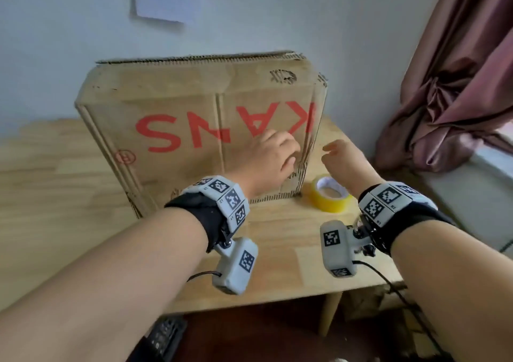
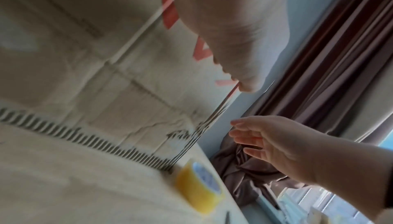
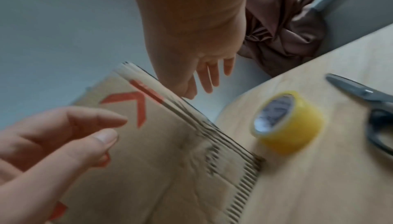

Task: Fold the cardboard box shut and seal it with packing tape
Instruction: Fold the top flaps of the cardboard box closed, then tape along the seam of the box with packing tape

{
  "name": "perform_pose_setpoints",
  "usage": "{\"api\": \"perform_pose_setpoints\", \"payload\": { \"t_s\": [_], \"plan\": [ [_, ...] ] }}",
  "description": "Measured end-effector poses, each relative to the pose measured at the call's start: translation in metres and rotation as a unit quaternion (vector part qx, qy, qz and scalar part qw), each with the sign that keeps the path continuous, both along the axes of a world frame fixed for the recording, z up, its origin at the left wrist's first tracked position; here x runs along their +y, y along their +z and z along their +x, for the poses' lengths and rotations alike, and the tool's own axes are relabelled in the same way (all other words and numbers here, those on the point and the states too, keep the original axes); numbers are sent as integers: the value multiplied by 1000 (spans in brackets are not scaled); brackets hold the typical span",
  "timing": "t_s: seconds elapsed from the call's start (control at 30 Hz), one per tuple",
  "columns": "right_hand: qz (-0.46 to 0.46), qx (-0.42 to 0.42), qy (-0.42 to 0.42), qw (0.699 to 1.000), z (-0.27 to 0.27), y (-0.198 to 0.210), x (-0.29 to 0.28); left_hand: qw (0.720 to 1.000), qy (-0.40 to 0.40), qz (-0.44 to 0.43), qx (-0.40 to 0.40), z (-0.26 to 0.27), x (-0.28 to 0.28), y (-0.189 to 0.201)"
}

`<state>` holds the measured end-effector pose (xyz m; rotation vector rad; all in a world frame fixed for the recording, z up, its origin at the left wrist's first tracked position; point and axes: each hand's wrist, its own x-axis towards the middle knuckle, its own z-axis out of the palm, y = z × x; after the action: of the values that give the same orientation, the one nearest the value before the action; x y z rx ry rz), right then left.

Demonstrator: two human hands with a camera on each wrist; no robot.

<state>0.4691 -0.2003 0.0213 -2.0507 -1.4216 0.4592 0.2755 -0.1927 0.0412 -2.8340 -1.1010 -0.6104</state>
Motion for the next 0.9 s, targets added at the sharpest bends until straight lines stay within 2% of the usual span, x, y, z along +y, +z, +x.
{"api": "perform_pose_setpoints", "payload": {
  "t_s": [0.1,0.27,0.43,0.5,0.53,0.6,0.7,0.8,0.9],
  "plan": [
    [-85,-35,33,995,3,-39,0,995,19,-94,-10,-2,6,-32],
    [-190,-164,63,966,15,-55,12,984,66,-154,-63,-3,25,-49],
    [-347,-265,89,895,22,-82,16,954,40,-271,-119,8,40,-44],
    [-326,-298,101,892,19,-81,19,947,34,-291,-131,12,44,-46],
    [-289,-309,107,900,16,-77,19,943,31,-303,-138,12,45,-49],
    [-202,-282,106,932,10,-67,21,936,26,-319,-144,12,47,-53],
    [-128,-137,98,977,3,-48,23,920,24,-355,-166,8,50,-56],
    [-119,-7,89,989,-5,-32,19,898,23,-392,-199,-1,49,-55],
    [-105,82,74,988,-15,-23,15,894,22,-403,-197,-13,45,-53]
  ]
}}
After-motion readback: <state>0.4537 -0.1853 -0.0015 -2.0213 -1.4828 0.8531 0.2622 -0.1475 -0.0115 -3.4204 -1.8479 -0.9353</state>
